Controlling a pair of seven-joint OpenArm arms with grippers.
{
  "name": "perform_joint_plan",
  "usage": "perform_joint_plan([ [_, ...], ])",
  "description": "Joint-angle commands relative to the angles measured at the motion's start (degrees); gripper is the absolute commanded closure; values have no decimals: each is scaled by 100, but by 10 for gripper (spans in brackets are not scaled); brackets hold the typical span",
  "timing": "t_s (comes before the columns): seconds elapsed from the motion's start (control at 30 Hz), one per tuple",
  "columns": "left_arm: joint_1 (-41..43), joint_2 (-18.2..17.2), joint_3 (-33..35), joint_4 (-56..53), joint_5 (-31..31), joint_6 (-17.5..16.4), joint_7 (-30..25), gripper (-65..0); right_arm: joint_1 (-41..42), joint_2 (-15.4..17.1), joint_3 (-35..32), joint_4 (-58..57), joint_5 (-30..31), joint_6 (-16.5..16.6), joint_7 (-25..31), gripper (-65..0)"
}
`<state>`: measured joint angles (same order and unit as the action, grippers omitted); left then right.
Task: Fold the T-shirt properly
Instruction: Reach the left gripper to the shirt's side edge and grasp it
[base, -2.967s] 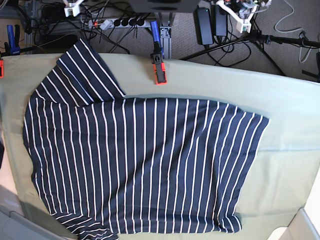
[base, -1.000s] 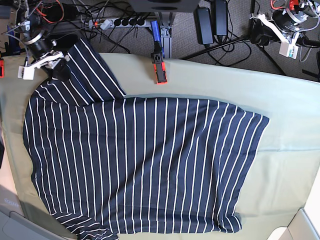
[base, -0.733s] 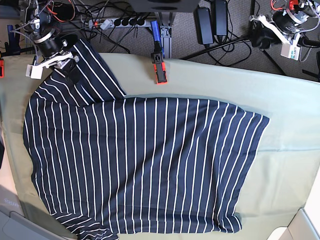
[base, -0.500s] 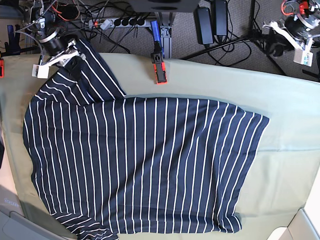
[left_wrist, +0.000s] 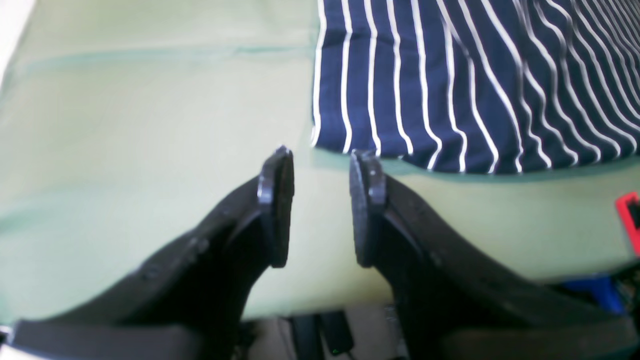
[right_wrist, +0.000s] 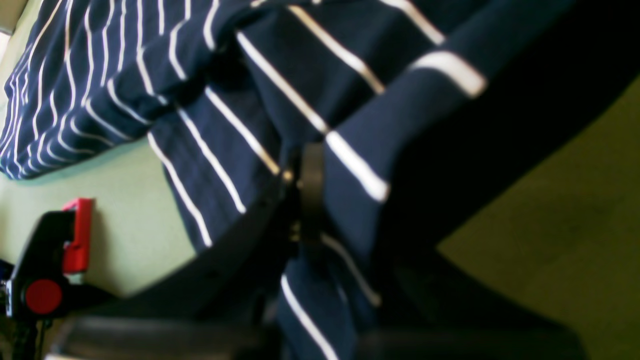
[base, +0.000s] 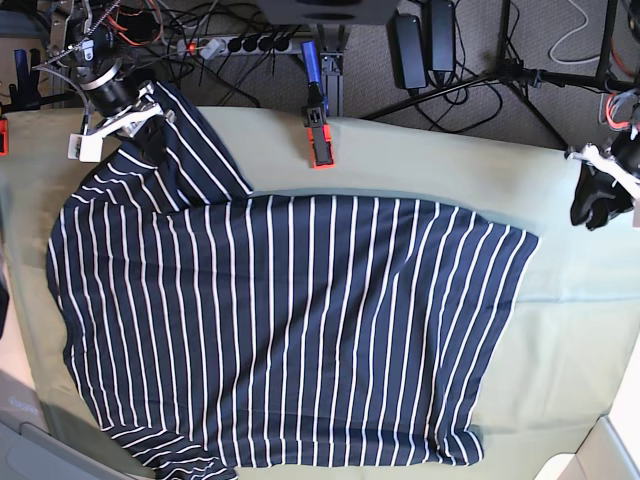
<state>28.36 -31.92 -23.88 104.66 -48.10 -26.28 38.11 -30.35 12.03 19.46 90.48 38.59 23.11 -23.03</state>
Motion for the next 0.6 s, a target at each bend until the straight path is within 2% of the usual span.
perform_joint_plan([
  [0.0, -236, -133, 103, -168, -52, -57, -101, -228, 7, 17, -20, 15, -136, -63, -249, 0],
  [0.2, -1410, -127, 986, -1596, -275, -63, 20, -228, 35, 17, -20, 15, -223, -63, -245, 0],
  [0.3, -1788, -122, 1222, -2020, -525, -219, 164, -228, 33, 17, -20, 15, -223, -66, -247, 0],
  [0.47, -2011, -13, 1285, -2227, -828, -411, 352, -228, 31, 17, -20, 15, -225, -63, -249, 0],
  [0.57, -2011, 153, 1296, -2229, -772, -452, 350, -228, 31, 20, -20, 15, -225, -63, -249, 0],
])
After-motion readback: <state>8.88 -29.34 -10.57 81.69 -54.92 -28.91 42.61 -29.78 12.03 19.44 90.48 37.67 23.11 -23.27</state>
